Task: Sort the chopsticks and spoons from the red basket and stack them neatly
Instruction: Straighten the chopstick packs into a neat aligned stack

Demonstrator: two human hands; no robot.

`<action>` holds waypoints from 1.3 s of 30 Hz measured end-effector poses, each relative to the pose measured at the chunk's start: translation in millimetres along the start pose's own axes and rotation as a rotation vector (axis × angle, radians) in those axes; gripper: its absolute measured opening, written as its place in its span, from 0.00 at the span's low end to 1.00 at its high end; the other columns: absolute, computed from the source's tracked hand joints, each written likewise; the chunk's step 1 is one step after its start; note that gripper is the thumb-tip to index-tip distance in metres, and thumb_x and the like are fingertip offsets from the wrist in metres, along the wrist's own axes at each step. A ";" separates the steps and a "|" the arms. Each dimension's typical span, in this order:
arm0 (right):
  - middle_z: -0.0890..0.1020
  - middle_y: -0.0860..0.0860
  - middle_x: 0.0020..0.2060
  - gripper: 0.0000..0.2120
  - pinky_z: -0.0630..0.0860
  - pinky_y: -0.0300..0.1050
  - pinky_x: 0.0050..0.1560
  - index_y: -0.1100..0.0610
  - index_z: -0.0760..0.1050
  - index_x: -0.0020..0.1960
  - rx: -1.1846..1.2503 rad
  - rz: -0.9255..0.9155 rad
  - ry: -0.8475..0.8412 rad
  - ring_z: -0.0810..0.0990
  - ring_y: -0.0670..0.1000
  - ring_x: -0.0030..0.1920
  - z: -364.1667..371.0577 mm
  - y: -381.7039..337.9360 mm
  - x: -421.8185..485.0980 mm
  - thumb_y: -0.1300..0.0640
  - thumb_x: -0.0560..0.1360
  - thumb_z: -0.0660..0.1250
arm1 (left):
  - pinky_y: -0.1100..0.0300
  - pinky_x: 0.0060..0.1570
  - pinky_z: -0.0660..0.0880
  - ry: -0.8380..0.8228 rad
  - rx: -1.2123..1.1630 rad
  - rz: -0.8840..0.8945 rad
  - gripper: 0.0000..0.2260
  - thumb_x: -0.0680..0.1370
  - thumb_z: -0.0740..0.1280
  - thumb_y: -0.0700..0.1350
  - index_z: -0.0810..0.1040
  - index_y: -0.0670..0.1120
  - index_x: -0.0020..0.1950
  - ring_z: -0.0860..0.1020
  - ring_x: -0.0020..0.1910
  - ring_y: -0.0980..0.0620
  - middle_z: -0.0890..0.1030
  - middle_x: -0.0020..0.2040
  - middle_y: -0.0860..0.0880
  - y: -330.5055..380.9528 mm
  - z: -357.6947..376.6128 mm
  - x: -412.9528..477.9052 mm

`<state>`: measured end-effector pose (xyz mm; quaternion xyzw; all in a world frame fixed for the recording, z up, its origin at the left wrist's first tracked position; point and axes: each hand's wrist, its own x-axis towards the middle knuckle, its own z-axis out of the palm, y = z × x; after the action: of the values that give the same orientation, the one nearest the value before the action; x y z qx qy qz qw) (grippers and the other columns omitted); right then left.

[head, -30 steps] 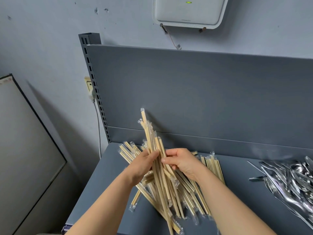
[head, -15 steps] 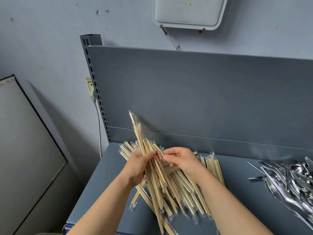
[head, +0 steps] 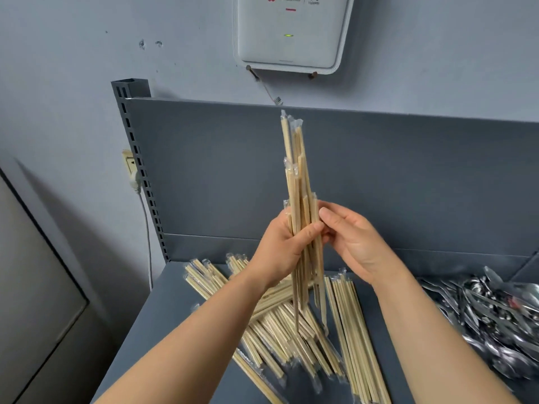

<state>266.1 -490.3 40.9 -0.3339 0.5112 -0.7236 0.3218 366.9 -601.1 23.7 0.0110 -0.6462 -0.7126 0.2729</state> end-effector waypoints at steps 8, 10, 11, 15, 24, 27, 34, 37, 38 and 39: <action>0.82 0.55 0.59 0.18 0.73 0.53 0.63 0.53 0.77 0.65 -0.144 -0.057 0.099 0.80 0.55 0.61 -44.7 -17.3 -16.7 0.51 0.76 0.66 | 0.59 0.48 0.79 -0.102 0.167 0.015 0.06 0.79 0.67 0.40 0.76 0.39 0.54 0.82 0.44 0.51 0.82 0.44 0.46 -40.6 48.8 28.4; 0.82 0.52 0.60 0.18 0.73 0.52 0.65 0.53 0.76 0.66 -0.185 -0.092 0.100 0.79 0.53 0.62 -52.3 -26.1 -14.2 0.54 0.77 0.66 | 0.64 0.43 0.76 -0.116 0.209 -0.003 0.06 0.79 0.67 0.41 0.76 0.38 0.52 0.81 0.39 0.57 0.82 0.40 0.51 -47.8 56.1 31.7; 0.82 0.51 0.60 0.17 0.74 0.50 0.65 0.53 0.75 0.66 -0.206 -0.103 0.097 0.79 0.51 0.62 -54.2 -30.2 -12.0 0.56 0.77 0.67 | 0.64 0.42 0.76 -0.120 0.224 -0.021 0.06 0.78 0.68 0.41 0.76 0.39 0.51 0.81 0.38 0.58 0.81 0.38 0.53 -51.2 58.2 32.3; 0.83 0.52 0.58 0.16 0.77 0.50 0.61 0.51 0.76 0.63 -0.227 -0.107 0.085 0.80 0.51 0.60 -60.2 -44.2 2.1 0.55 0.75 0.70 | 0.66 0.38 0.74 -0.133 0.237 -0.083 0.03 0.77 0.69 0.40 0.75 0.42 0.48 0.80 0.34 0.59 0.81 0.35 0.54 -63.2 67.9 35.0; 0.84 0.53 0.48 0.17 0.77 0.51 0.60 0.58 0.80 0.53 -0.136 -0.031 0.085 0.83 0.55 0.54 -76.6 -46.9 17.8 0.45 0.76 0.65 | 0.55 0.49 0.80 -0.116 0.263 -0.197 0.05 0.74 0.73 0.40 0.79 0.42 0.47 0.83 0.44 0.45 0.83 0.42 0.42 -87.5 73.9 32.6; 0.84 0.53 0.54 0.18 0.77 0.51 0.60 0.53 0.79 0.58 -0.125 -0.072 0.078 0.83 0.55 0.56 -79.5 -52.7 24.7 0.43 0.76 0.64 | 0.61 0.48 0.79 -0.176 0.229 -0.214 0.06 0.73 0.71 0.36 0.80 0.41 0.49 0.84 0.47 0.51 0.86 0.45 0.47 -87.3 73.9 37.3; 0.86 0.51 0.48 0.10 0.76 0.39 0.54 0.57 0.82 0.50 -0.509 -0.048 0.040 0.84 0.47 0.51 -83.3 -37.9 25.3 0.56 0.80 0.62 | 0.62 0.36 0.74 -0.129 0.333 -0.289 0.09 0.73 0.73 0.43 0.73 0.45 0.41 0.75 0.33 0.54 0.77 0.33 0.48 -101.9 72.3 25.3; 0.83 0.44 0.56 0.16 0.74 0.44 0.63 0.50 0.79 0.61 -0.628 -0.058 0.092 0.80 0.42 0.58 -89.4 -44.2 28.7 0.45 0.77 0.66 | 0.60 0.42 0.77 -0.107 0.302 -0.273 0.05 0.76 0.70 0.40 0.76 0.41 0.49 0.82 0.39 0.52 0.84 0.39 0.45 -94.9 73.9 31.5; 0.81 0.45 0.59 0.21 0.73 0.47 0.65 0.49 0.75 0.66 -0.578 -0.077 0.114 0.79 0.43 0.60 -92.2 -45.2 30.1 0.43 0.76 0.67 | 0.61 0.41 0.77 -0.100 0.274 -0.257 0.06 0.77 0.69 0.40 0.75 0.40 0.51 0.82 0.39 0.53 0.83 0.39 0.45 -90.3 74.5 34.4; 0.81 0.46 0.61 0.26 0.72 0.49 0.67 0.50 0.71 0.70 -0.486 -0.087 0.123 0.78 0.45 0.62 -95.3 -45.4 31.1 0.43 0.75 0.67 | 0.62 0.40 0.76 -0.096 0.229 -0.241 0.07 0.78 0.68 0.40 0.75 0.39 0.53 0.82 0.38 0.54 0.82 0.39 0.45 -85.2 75.4 37.4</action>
<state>165.3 -453.1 64.8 -0.3784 0.6741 -0.6115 0.1689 275.4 -545.8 -30.3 0.0855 -0.7296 -0.6615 0.1513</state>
